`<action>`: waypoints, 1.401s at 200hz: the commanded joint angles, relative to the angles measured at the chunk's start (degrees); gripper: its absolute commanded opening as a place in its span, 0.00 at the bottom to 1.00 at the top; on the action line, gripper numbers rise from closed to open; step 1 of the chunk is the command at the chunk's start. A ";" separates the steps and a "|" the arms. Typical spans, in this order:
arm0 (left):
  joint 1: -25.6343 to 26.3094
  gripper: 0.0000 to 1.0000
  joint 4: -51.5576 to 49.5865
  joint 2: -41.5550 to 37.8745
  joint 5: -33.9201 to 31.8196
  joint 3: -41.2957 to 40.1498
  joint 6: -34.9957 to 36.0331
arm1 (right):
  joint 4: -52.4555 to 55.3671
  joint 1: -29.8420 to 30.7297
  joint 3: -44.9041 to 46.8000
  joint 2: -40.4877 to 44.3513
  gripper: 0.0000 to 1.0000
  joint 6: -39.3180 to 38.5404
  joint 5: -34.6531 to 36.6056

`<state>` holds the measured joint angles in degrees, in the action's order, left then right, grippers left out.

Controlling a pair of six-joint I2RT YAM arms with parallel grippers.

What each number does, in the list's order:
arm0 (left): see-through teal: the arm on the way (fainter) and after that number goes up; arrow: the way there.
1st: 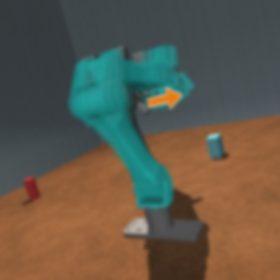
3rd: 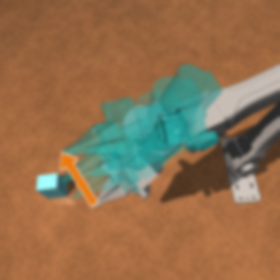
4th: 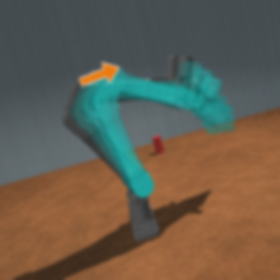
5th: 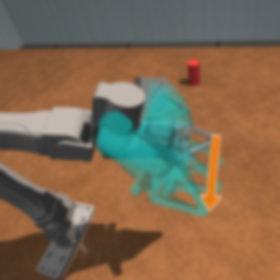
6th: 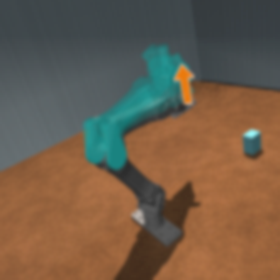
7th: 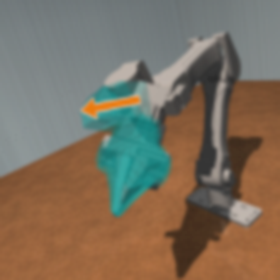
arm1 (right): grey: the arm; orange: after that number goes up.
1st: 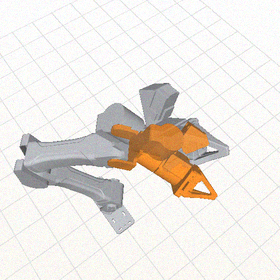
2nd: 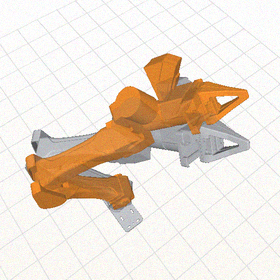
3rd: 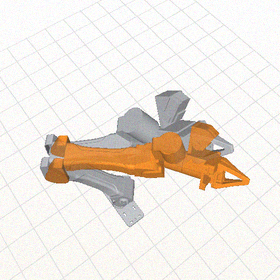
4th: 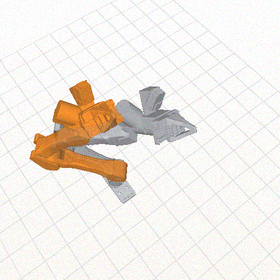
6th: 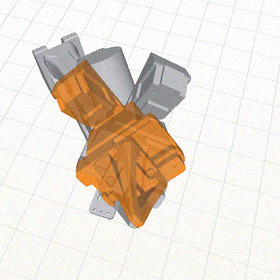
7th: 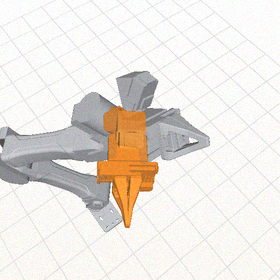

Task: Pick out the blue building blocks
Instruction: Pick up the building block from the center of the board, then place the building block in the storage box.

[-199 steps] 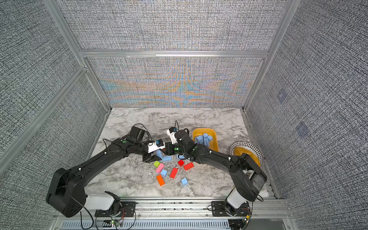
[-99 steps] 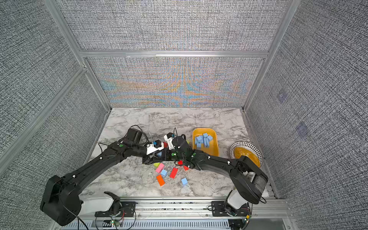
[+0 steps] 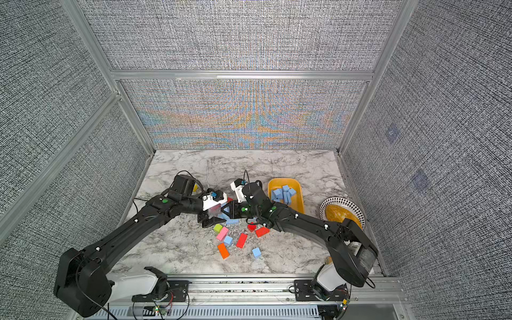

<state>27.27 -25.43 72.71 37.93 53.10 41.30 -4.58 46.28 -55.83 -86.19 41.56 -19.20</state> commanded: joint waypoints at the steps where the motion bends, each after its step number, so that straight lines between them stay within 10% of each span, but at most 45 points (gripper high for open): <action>1: -1.06 1.00 1.22 0.91 -2.67 0.35 -5.35 | 7.87 -4.57 0.15 0.70 0.00 -7.78 3.42; 67: -5.82 1.00 -12.91 17.10 -8.72 16.11 -4.26 | 20.10 -25.00 -3.74 -6.37 0.00 -20.98 13.85; 125: -7.14 1.00 -23.08 29.19 -8.02 33.23 -9.20 | 38.18 -28.03 -20.09 -12.96 0.04 -22.90 24.13; 212: -7.22 1.00 -22.90 33.72 -9.15 35.26 -11.13 | 56.47 -30.90 -27.73 -20.49 0.15 -21.79 31.72; 238: -7.18 1.00 -24.08 34.34 -9.93 36.34 -10.42 | 57.16 -32.23 -28.58 -21.27 0.40 -20.97 29.05; 280: -7.23 1.00 -24.15 33.82 -11.07 35.27 -13.77 | 58.72 -32.22 -31.05 -20.95 0.49 -18.66 32.03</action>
<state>20.10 -48.51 106.98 27.62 88.99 29.67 52.14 14.02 -85.73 -107.66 20.78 10.66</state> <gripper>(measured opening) 0.999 0.471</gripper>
